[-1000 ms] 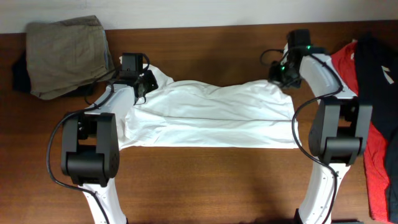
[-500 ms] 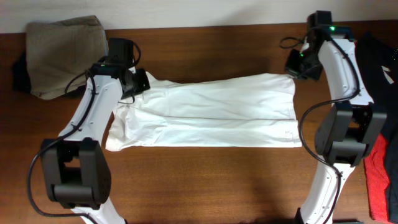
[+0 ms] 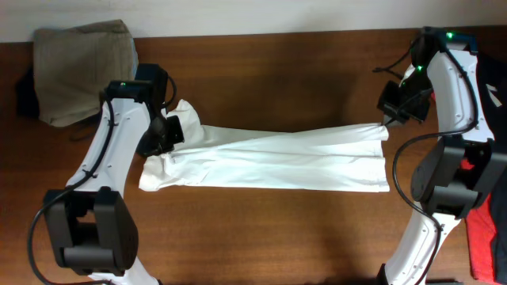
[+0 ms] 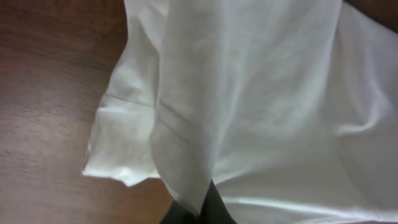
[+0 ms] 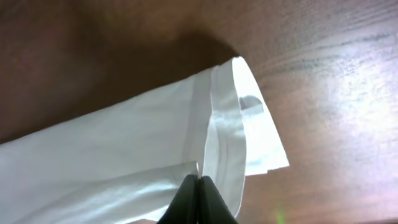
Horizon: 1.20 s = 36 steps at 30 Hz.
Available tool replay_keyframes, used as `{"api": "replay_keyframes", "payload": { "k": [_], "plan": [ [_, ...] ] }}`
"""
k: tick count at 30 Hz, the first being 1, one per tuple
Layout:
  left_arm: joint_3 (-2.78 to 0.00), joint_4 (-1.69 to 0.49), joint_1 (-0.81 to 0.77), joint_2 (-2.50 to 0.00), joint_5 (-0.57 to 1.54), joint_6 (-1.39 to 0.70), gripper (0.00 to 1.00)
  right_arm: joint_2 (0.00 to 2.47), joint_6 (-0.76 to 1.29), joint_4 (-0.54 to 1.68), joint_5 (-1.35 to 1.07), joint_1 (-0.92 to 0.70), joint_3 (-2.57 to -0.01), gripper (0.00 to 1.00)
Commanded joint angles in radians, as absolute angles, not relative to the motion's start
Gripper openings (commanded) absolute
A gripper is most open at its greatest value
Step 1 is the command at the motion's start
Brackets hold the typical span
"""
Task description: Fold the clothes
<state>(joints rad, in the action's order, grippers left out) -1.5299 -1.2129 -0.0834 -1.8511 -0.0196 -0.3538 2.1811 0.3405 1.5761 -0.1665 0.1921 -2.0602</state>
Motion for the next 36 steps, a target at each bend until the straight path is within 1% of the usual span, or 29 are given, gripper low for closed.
{"api": "replay_keyframes", "payload": {
  "k": [1,3,4,6,8,12,13,14,15,16,17,18,19,20,21,23,24,25,26,27,28,29,30,31,32,33,34,36],
  "plan": [
    [-1.462,-1.139,-0.076,-1.827,-0.041,-0.343,0.00,2.146,0.345,1.583,-0.118,0.176,-2.064,0.04],
    [-1.416,-1.089,-0.076,-1.839,-0.041,-0.346,0.00,2.146,0.339,1.589,-0.110,0.154,-2.035,0.04],
    [-1.400,-1.076,-0.075,-1.845,-0.041,-0.347,0.00,2.146,0.370,1.578,-0.094,0.141,-2.006,0.04],
    [-1.374,-1.030,-0.074,-1.862,-0.063,-0.347,0.04,2.146,0.419,1.510,-0.066,0.129,-1.938,0.04],
    [-1.373,-1.003,-0.067,-1.885,-0.103,-0.369,0.04,2.146,0.437,1.482,-0.066,0.131,-1.881,0.04],
    [-1.373,-0.977,-0.028,-1.932,-0.101,-0.369,0.04,2.146,0.456,1.431,-0.012,0.144,-1.772,0.04],
    [-1.373,-0.986,-0.023,-1.948,-0.094,-0.369,0.26,2.146,0.462,1.423,0.018,0.151,-1.757,0.04],
    [-1.373,-0.996,-0.023,-1.954,-0.094,-0.369,0.43,2.146,0.462,1.423,0.027,0.154,-1.757,0.04],
    [-1.373,-1.011,-0.023,-1.962,-0.094,-0.369,0.70,2.146,0.461,1.424,0.036,0.158,-1.757,0.07],
    [-1.373,-1.037,-0.023,-1.964,-0.094,-0.369,0.81,2.146,0.456,1.428,0.039,0.160,-1.757,0.13],
    [-1.373,-1.058,-0.023,-1.964,-0.094,-0.369,0.87,2.146,0.450,1.438,0.039,0.160,-1.757,0.15],
    [-1.375,-1.071,-0.023,-1.963,-0.095,-0.368,0.98,2.146,0.449,1.456,0.039,0.160,-1.757,0.35],
    [-1.375,-1.071,-0.023,-1.963,-0.095,-0.368,0.99,2.146,0.435,1.468,0.039,0.160,-1.757,0.63],
    [-1.377,-1.066,-0.023,-1.963,-0.095,-0.368,0.99,2.146,0.416,1.478,0.039,0.158,-1.757,0.93],
    [-1.391,-1.061,-0.023,-1.963,-0.096,-0.368,0.99,2.146,0.390,1.498,0.039,0.157,-1.757,0.99],
    [-1.435,-1.082,-0.023,-1.963,-0.103,-0.364,0.97,2.146,0.373,1.511,0.038,0.158,-1.757,0.99],
    [-1.494,-1.120,-0.023,-1.963,-0.141,-0.365,0.92,2.146,0.365,1.511,0.038,0.158,-1.758,0.99],
    [-1.566,-1.162,-0.023,-1.963,-0.183,-0.365,0.84,2.146,0.310,1.511,0.013,0.158,-1.762,0.99],
    [-1.608,-1.185,-0.023,-1.963,-0.187,-0.365,0.82,2.146,0.294,1.511,-0.001,0.158,-1.763,1.00],
    [-1.676,-1.223,-0.026,-1.963,-0.171,-0.365,0.76,2.146,0.292,1.510,-0.021,0.158,-1.765,0.98],
    [-1.709,-1.240,-0.031,-1.963,-0.157,-0.365,0.61,2.146,0.291,1.502,-0.048,0.158,-1.765,0.95],
    [-1.741,-1.245,-0.048,-1.963,-0.120,-0.365,0.39,2.146,0.282,1.486,-0.077,0.156,-1.765,0.80],
    [-1.739,-1.217,-0.065,-1.964,-0.077,-0.364,0.26,2.146,0.253,1.470,-0.103,0.152,-1.765,0.60],
    [-1.726,-1.191,-0.081,-1.968,-0.060,-0.364,0.18,2.146,0.237,1.461,-0.115,0.148,-1.764,0.43],
    [-1.707,-1.174,-0.096,-1.973,-0.059,-0.364,0.16,2.146,0.236,1.452,-0.126,0.139,-1.763,0.26],
    [-1.681,-1.162,-0.112,-1.987,-0.047,-0.364,0.14,2.146,0.235,1.447,-0.128,0.117,-1.763,0.13],
    [-1.656,-1.143,-0.123,-2.008,-0.019,-0.362,0.13,2.147,0.219,1.447,-0.128,0.101,-1.763,0.07],
    [-1.613,-1.094,-0.144,-2.064,0.049,-0.312,0.13,2.149,0.215,1.441,-0.123,0.056,-1.760,0.04]
  ]
}}
